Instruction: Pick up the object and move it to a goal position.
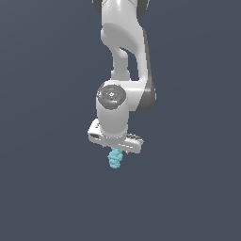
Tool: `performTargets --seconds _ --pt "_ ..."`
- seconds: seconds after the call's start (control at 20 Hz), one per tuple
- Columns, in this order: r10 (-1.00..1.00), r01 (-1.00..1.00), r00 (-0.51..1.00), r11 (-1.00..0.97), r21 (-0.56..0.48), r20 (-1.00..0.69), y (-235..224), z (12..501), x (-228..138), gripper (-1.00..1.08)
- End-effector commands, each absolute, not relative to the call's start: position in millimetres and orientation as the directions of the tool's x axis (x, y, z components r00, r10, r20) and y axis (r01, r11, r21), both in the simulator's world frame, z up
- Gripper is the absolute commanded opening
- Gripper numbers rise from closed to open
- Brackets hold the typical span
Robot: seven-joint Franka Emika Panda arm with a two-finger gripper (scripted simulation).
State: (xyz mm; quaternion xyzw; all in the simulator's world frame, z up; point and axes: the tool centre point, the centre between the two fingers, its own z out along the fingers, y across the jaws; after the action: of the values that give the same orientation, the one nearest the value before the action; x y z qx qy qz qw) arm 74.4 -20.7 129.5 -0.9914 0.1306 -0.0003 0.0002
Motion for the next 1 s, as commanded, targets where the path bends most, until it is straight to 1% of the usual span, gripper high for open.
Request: performTargets --seconds 0.0,0.25,0.65,0.95 --pt "-0.266 -0.266 0.964 -0.964 0.000 0.000 -21.7 127.7 76.4 1.00" --pt "-0.264 -0.264 0.965 -0.965 0.000 0.000 -21.4 123.9 75.6 1.00" --pt "-0.267 -0.267 0.964 -0.964 0.000 0.000 -21.7 84.3 74.9 1.00" --pt "-0.267 -0.267 0.964 -0.964 0.000 0.000 -21.5 77.2 76.4 1.00"
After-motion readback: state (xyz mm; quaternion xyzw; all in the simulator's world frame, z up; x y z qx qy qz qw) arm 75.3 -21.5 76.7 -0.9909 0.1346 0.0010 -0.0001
